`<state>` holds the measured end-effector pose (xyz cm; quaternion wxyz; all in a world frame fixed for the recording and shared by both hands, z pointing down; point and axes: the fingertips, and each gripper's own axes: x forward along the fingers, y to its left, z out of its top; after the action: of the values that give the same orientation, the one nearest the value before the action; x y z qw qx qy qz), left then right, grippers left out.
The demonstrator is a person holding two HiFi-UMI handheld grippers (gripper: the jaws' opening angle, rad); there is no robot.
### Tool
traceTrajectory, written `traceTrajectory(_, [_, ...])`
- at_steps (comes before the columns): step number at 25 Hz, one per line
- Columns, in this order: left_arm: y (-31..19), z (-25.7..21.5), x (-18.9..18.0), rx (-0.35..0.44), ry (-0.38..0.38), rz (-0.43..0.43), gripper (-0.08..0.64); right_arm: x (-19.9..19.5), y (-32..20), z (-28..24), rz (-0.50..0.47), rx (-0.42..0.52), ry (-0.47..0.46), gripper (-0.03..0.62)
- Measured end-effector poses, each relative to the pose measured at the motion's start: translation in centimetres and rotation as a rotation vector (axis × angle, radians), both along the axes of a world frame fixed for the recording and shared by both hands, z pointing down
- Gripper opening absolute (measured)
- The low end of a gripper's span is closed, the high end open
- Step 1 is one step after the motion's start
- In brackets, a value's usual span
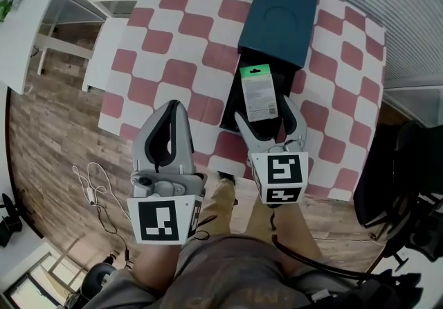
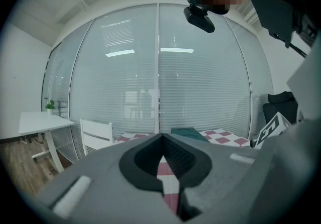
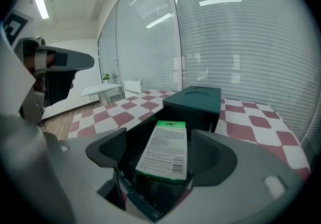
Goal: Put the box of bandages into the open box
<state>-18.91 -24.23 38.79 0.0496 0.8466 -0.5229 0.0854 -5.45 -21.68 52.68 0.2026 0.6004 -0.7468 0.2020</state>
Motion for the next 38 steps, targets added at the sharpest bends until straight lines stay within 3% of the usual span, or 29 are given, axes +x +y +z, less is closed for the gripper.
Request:
traceTrajectory(4, [0.4,-1.5,0.1,0.028,0.008,-0.004,0.0,0.1,-0.1,-2.2,-0.006,0.05,0.002,0.425])
traceTrajectory(10, [1.4,-6.3,1.0,0.129,0.029,-0.005,0.0,1.0,-0.7,-10.2,-0.026,0.222,0.008,0.376])
traceTrajectory(13, [2.1,-9.4,1.6,0.183,0.039,-0.007,0.0,1.1,-0.6,-15.3,-0.054,0.322,0.009,0.304])
traceTrajectory(21, [3.8,-16.0,3.2,0.316,0.035,-0.015,0.0,2.2,0.8,-26.4,-0.089,0.576,0.037,0.026])
traceTrajectory(29, [3.9,-19.7,3.9,0.419,0.019,-0.048,0.0,3.2,0.8,-30.0,-0.121,0.646,0.037,0.026])
traceTrajectory(38, [3.8,-20.2,5.0,0.436,0.011,-0.052,0.0,4.2,0.7,-30.9,-0.133,0.671,0.032,0.025])
